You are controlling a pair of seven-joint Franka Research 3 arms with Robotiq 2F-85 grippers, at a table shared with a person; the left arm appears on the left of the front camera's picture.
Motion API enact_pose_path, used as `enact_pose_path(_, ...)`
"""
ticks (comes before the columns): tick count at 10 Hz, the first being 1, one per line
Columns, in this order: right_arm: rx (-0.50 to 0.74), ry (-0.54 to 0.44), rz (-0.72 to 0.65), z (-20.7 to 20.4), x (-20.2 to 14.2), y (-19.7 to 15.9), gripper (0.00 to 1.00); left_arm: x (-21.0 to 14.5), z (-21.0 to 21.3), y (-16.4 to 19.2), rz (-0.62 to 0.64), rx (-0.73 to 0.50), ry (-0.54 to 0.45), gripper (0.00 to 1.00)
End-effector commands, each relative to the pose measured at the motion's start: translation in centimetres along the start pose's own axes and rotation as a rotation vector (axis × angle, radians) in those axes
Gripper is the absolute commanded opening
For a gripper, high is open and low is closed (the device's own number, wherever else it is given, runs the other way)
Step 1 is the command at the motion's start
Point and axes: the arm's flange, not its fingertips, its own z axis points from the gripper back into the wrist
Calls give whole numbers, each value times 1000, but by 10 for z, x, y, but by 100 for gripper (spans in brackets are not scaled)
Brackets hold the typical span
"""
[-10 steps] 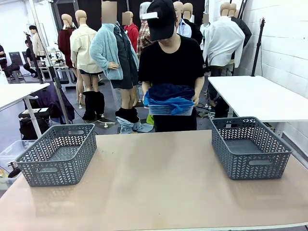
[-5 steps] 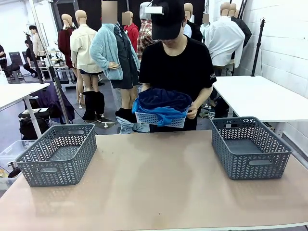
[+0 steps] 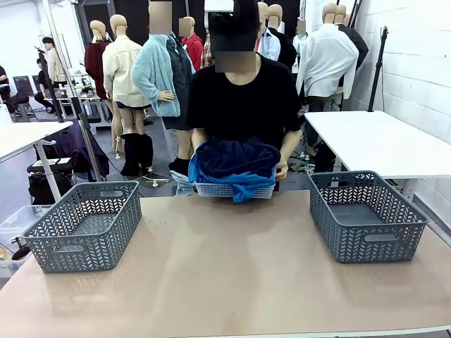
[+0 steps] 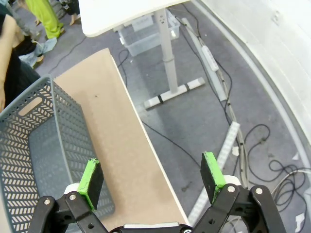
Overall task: Sort the tops and bottoms.
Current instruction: Lift clothes from the center of the table with your left hand.
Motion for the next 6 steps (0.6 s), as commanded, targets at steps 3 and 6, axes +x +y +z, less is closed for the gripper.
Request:
enact_pose_path(3,-11,5,-20,-1,-1,4,100,-3,1,1,2,-10,-6,100)
enact_pose_path(6,-11,5,-20,-1,-1,4,100,-3,1,1,2,-10,-6,100)
